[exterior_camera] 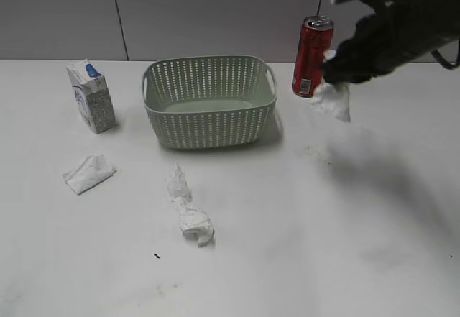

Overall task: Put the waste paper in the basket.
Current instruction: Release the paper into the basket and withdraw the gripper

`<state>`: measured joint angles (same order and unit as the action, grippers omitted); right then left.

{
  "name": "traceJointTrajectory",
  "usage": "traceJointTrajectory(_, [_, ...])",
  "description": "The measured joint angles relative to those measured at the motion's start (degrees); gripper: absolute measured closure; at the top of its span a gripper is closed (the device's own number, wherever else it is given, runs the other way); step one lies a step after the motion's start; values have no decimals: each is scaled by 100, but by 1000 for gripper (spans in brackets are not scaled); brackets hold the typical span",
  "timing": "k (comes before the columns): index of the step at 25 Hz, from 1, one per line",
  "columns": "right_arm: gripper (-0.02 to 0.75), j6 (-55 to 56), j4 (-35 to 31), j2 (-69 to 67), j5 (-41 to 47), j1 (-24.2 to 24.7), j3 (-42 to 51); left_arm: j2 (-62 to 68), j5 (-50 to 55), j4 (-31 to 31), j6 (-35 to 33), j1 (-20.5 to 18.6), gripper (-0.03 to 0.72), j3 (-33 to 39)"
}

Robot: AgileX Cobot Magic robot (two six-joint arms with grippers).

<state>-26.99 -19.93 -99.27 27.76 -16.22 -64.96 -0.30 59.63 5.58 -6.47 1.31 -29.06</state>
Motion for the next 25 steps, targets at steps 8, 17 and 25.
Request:
traceJointTrajectory(8, [692,-261,-92,-49,-2477,-1116,-630,0,0,0,0,0,108,0])
traceJointTrajectory(17, [695,-272,210,-1034,-5221,-1876,-634,0,0,0,0,0,109,0])
traceJointTrajectory(25, [559,-277,253,-2025,-5700,-1939,-634,0,0,0,0,0,109,0])
